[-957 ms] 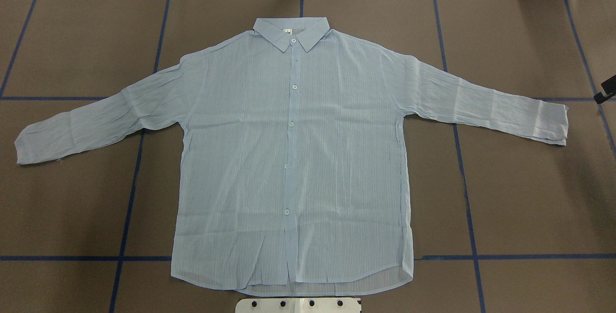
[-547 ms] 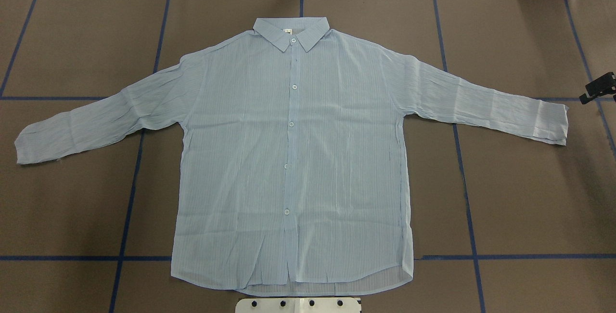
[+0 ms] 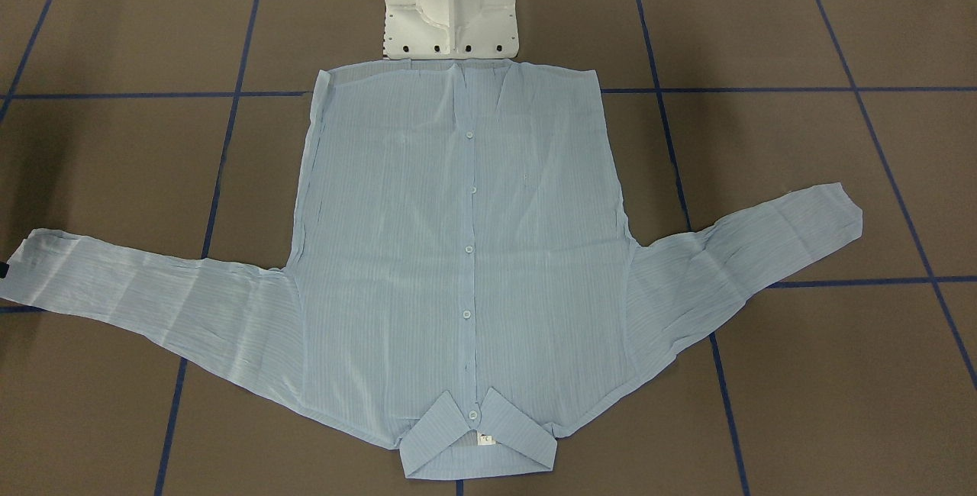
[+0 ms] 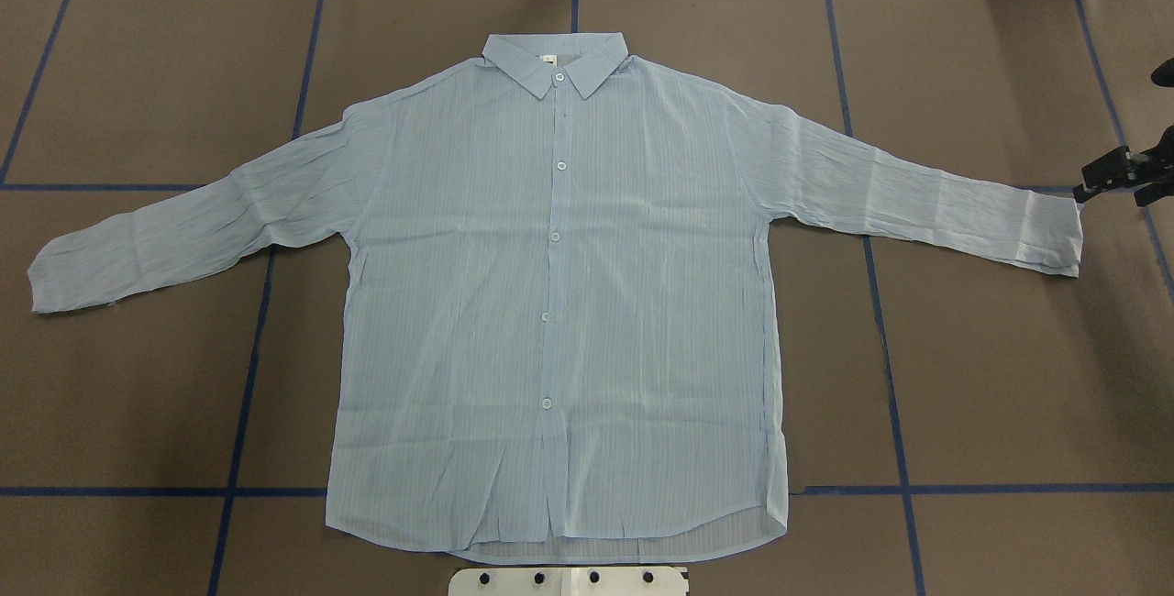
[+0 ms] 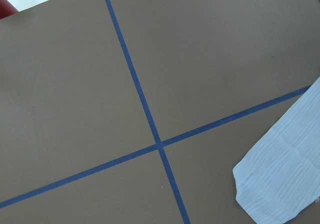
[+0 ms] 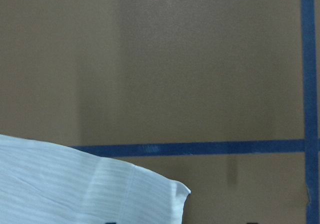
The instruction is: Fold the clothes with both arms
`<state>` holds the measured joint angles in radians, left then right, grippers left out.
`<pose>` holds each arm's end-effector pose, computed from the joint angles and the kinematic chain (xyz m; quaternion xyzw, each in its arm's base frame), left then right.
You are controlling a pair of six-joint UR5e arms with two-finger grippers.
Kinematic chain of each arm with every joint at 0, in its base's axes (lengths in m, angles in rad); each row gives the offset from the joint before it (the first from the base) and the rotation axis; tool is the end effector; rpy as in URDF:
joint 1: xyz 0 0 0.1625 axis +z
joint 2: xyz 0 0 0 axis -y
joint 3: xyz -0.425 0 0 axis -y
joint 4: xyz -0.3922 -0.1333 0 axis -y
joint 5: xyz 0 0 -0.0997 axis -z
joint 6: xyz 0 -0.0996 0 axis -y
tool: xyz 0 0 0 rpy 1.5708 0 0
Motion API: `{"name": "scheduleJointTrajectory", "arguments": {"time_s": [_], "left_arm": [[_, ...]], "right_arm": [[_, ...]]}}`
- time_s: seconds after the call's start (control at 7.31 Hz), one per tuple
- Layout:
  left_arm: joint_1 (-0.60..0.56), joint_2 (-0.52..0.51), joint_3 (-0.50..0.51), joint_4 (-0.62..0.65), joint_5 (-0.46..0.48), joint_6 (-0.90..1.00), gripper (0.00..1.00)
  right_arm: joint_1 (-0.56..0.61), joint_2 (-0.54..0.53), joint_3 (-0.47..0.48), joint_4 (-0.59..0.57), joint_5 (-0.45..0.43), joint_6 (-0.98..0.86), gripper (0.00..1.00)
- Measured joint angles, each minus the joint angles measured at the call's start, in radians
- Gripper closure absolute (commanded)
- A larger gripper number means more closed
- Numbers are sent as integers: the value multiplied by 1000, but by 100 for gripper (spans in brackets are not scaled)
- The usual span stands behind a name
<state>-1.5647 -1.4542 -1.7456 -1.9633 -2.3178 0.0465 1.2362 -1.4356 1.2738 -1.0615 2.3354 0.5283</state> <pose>-0.0628 -0.4641 0.5841 0.2152 0.3514 0.1054 0.9051 -0.1240 -0.5525 0.6804 -0.0080 -0.4008 0.0242 0.9158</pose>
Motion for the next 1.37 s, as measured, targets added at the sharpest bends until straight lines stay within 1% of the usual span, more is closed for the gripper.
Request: {"name": "scheduleJointTrajectory", "arguments": {"time_s": [0.41,0.82,0.96,1.23,1.37], "left_arm": [[0,0,0,0,0,1,0],[0,-1,1,0,0,1,0],[0,-2,1,0,0,1,0],[0,-3,0,0,0,1,0],[0,-3,0,0,0,1,0]], "right_arm": [[-10,13,-12,5,-2,4,13],[-19,71,-80,6,-2,11,16],[-22,81,-91,6,-1,16,23],[-26,83,-99,6,-1,21,25],[-27,81,-102,6,0,21,34]]}}
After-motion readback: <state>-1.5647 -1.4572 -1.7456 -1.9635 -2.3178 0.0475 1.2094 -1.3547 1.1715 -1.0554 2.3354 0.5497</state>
